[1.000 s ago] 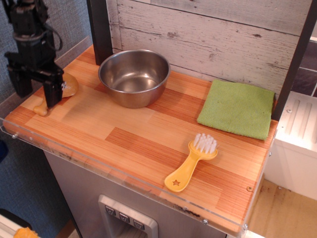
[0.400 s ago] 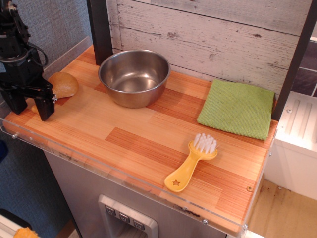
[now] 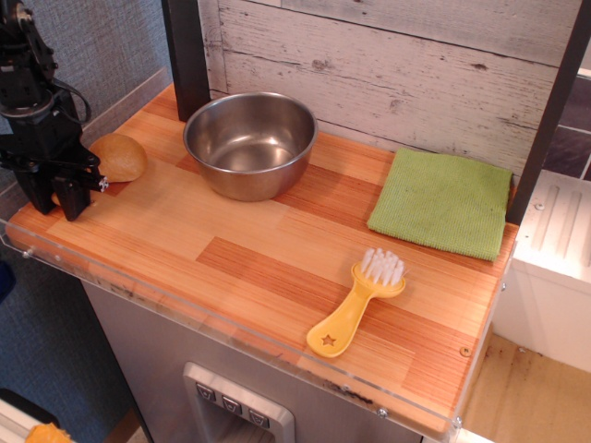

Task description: Place the chicken leg on the green cloth.

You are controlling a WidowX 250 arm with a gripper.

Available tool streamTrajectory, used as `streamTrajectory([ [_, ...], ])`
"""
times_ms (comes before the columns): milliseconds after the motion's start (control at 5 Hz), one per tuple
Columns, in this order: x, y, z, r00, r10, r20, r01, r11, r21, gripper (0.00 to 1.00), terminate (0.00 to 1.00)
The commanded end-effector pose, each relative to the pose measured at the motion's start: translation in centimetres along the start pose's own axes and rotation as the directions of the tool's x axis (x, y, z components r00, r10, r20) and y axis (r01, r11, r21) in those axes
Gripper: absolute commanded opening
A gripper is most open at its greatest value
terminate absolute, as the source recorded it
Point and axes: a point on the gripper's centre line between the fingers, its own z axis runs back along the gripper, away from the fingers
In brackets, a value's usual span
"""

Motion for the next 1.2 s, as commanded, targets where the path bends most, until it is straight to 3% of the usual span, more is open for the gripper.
streamTrajectory([
  [0, -0.2, -0.1, 4.2, 0.998, 0.019, 0.058, -0.02, 1.0, 0.013, 0.0, 0.0],
  [200, -0.3, -0.5, 9.2, 0.988, 0.076, 0.135, -0.081, 0.996, 0.032, 0.0, 0.0],
  [400, 0.8, -4.1, 14.5, 0.984, 0.053, 0.168, -0.056, 0.998, 0.015, 0.0, 0.0],
  [600, 2.6, -9.0, 15.1, 0.987, -0.046, 0.152, 0.056, 0.996, -0.062, 0.0, 0.0],
  [800, 3.9, -14.3, 14.7, 0.992, -0.083, 0.094, 0.092, 0.991, -0.092, 0.0, 0.0],
  [1000, 3.3, -19.4, 14.4, 0.989, -0.132, 0.066, 0.137, 0.987, -0.079, 0.0, 0.0],
])
